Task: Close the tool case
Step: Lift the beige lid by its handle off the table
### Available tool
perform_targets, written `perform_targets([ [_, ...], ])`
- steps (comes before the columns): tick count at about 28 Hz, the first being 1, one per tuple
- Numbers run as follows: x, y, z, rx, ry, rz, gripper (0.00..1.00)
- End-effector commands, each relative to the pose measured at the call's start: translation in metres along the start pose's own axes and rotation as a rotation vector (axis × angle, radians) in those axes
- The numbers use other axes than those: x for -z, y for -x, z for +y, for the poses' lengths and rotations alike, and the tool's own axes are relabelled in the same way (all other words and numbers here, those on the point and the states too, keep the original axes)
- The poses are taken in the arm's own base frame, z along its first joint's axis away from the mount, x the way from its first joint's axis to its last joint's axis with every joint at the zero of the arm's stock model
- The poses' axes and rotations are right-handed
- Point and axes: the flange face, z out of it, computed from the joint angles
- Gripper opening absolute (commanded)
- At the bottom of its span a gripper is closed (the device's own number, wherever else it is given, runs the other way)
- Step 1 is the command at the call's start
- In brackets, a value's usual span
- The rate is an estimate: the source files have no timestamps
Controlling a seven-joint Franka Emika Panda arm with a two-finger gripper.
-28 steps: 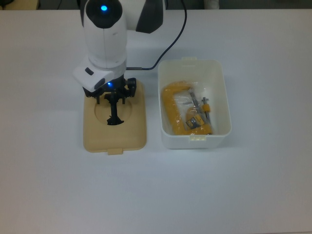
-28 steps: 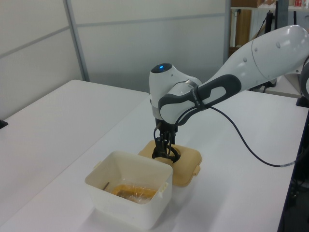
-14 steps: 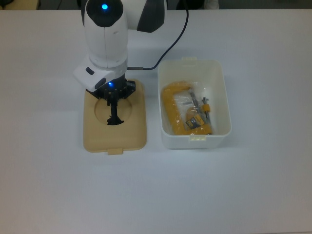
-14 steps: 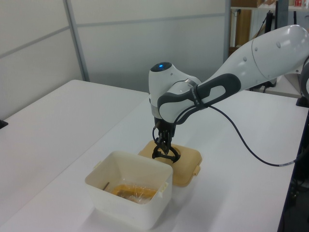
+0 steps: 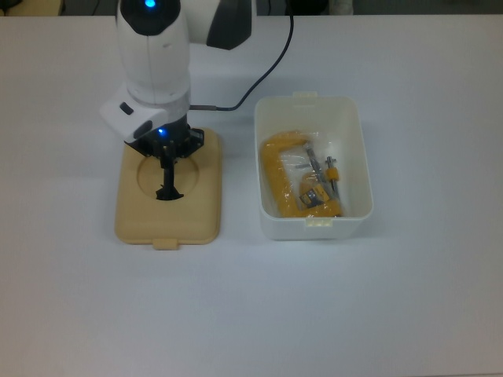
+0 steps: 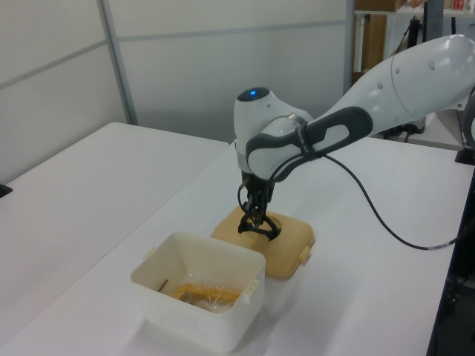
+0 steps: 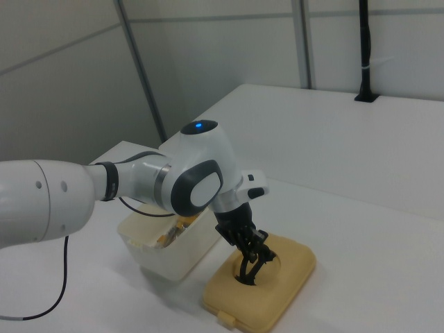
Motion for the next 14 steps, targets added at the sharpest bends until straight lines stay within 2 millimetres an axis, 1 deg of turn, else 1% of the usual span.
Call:
perform_targets([
  [1, 0.049, 0.008, 0.018, -0.026, -0.010, -0.013, 0.00],
  [2, 0.055, 0.009, 0.021, -0.032, -0.010, -0.014, 0.00],
  [3, 0.066, 0.013, 0.027, -0.043, -0.009, -0.019, 0.00],
  [5, 0.080, 0.016, 0.032, -0.057, -0.013, -0.013, 0.00],
  [7, 0.095, 0.018, 0.033, -0.074, -0.020, -0.002, 0.00],
  [8, 0.109, 0.021, 0.034, -0.102, -0.027, 0.005, 0.00],
  [9, 0.116, 0.021, 0.036, -0.117, -0.029, 0.011, 0.00],
  [12, 0.132, 0.025, 0.037, -0.147, -0.030, 0.008, 0.00],
  [13, 0.140, 0.027, 0.035, -0.153, -0.030, 0.000, 0.00],
  [14, 0.144, 0.027, 0.033, -0.153, -0.030, -0.001, 0.00],
])
